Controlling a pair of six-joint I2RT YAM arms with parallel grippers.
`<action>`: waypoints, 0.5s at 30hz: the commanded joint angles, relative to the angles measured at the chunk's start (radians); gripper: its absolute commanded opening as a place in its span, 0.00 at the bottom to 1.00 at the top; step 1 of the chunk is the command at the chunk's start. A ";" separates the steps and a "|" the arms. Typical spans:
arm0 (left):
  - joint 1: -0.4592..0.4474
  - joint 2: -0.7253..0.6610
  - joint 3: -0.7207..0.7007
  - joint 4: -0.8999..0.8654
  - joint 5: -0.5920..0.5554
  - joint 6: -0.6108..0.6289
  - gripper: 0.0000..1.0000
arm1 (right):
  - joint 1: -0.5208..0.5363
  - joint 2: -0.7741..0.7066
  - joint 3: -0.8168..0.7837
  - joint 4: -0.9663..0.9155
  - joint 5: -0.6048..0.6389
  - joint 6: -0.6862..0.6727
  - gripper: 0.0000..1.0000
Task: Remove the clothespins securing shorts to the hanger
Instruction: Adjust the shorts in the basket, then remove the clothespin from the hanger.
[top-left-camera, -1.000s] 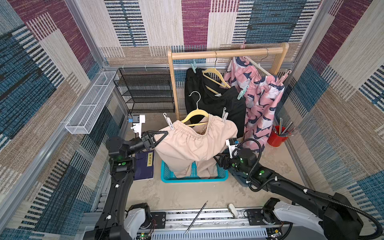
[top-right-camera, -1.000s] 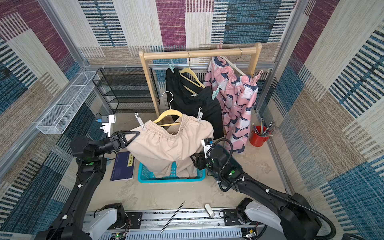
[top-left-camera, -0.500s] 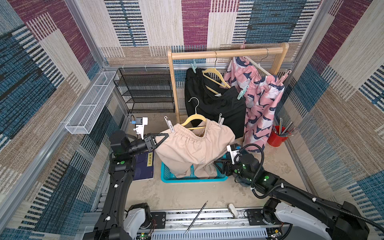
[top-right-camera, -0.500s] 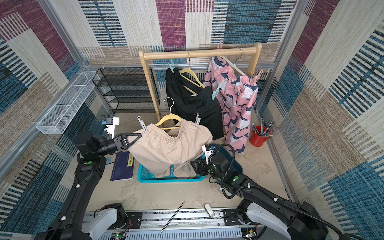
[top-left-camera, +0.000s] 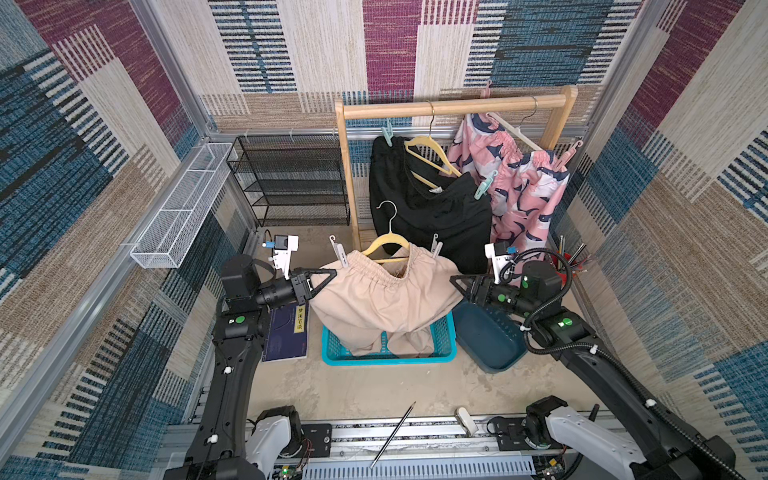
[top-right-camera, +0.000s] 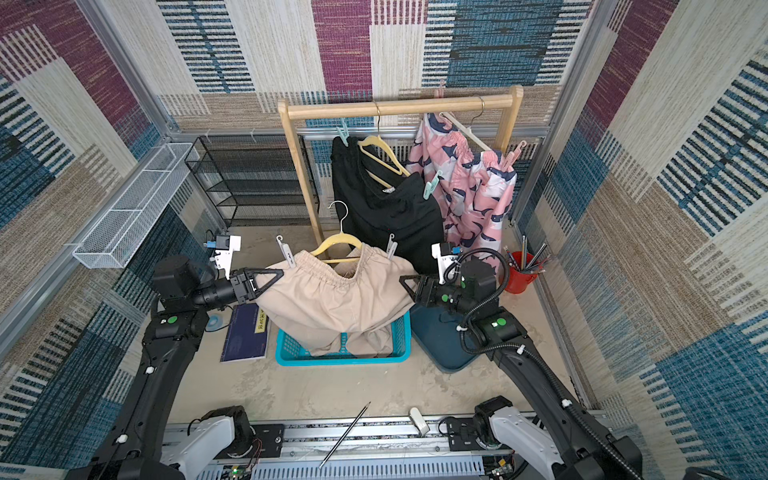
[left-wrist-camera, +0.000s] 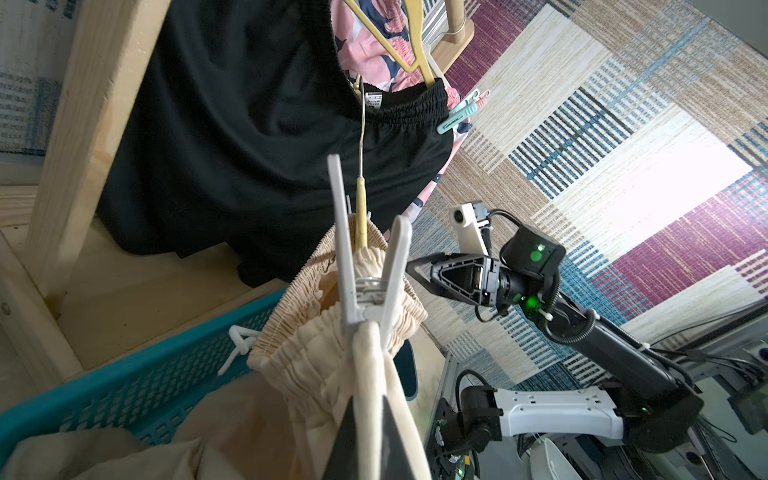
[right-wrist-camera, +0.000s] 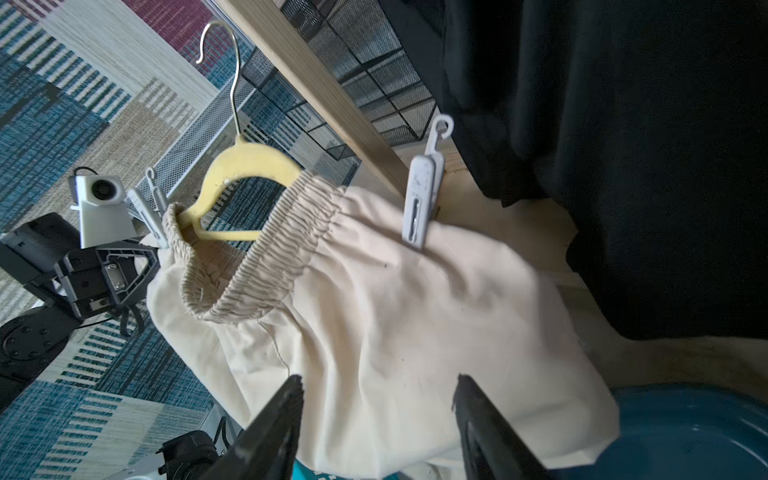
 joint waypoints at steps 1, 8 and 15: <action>-0.001 -0.010 0.002 -0.007 0.085 0.055 0.00 | -0.093 0.009 0.005 0.110 -0.271 -0.046 0.61; -0.038 -0.003 0.007 -0.007 0.143 0.057 0.00 | -0.258 0.034 -0.082 0.313 -0.534 -0.047 0.61; -0.071 0.005 0.017 -0.004 0.175 0.058 0.00 | -0.261 0.070 -0.117 0.402 -0.590 -0.099 0.61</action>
